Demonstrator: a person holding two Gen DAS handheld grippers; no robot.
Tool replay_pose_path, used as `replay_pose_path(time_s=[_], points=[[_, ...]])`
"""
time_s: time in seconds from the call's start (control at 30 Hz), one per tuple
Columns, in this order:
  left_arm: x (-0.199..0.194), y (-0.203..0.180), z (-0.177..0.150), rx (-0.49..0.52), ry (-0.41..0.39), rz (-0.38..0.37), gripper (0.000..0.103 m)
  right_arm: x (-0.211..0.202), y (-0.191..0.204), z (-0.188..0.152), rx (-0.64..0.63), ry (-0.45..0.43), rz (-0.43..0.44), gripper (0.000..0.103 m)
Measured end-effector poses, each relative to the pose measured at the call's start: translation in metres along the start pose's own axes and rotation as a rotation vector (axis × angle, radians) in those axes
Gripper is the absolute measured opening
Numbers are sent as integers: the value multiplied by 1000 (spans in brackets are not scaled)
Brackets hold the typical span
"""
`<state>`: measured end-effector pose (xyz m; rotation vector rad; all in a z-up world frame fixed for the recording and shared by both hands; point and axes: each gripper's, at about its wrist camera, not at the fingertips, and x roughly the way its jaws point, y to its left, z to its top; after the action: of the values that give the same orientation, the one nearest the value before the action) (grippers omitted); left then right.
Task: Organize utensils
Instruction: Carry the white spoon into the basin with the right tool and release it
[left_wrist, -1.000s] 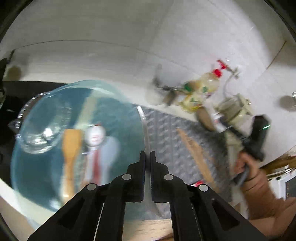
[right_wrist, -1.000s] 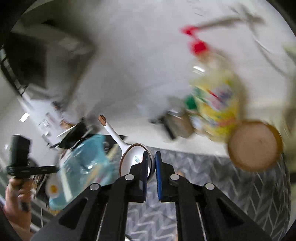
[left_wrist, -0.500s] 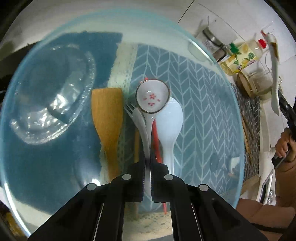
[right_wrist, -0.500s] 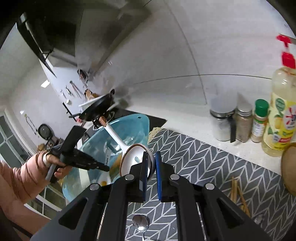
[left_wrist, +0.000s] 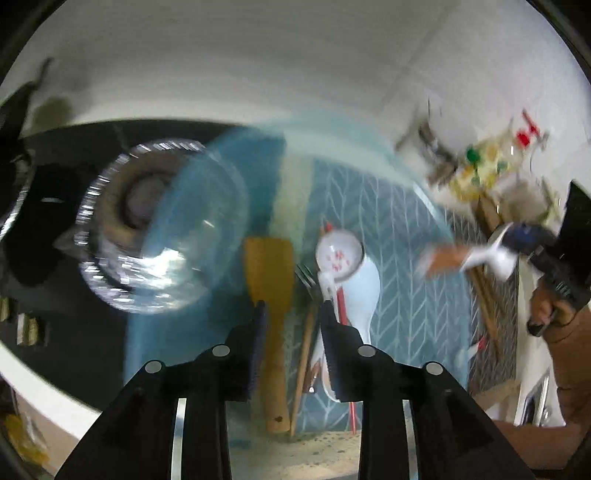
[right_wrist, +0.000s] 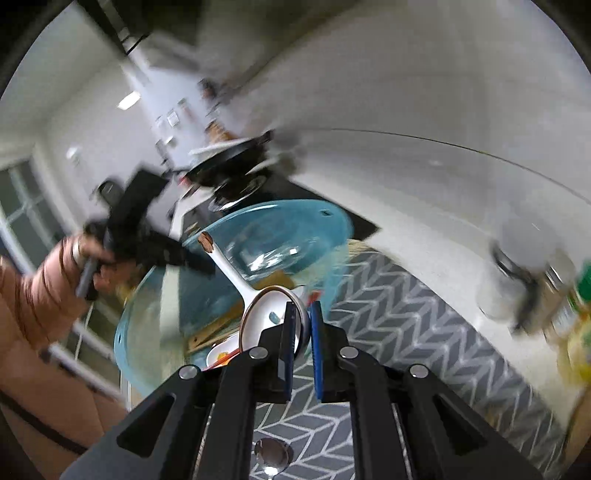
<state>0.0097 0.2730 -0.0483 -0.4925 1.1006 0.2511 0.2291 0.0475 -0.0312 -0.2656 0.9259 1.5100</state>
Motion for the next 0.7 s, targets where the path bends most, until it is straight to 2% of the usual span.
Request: replay_pose_path(time_s=[0.1, 0.17, 0.27, 0.43, 0.57, 0.7], points=[[-36, 1, -5, -28, -79, -7, 33, 20, 16, 16, -133, 76, 44, 8], [-55, -2, -12, -40, -121, -21, 39, 41, 31, 30, -260, 156, 81, 8], [-71, -4, -23, -60, -156, -43, 42, 69, 47, 41, -408, 271, 132, 8], [-65, -2, -37, -116, -130, -56, 43, 127, 76, 35, -665, 514, 174, 8], [-62, -4, -50, -146, -126, -74, 43, 155, 88, 25, -787, 636, 182, 8], [-66, -4, -57, -162, -142, -85, 43, 176, 87, 26, -831, 690, 163, 8]])
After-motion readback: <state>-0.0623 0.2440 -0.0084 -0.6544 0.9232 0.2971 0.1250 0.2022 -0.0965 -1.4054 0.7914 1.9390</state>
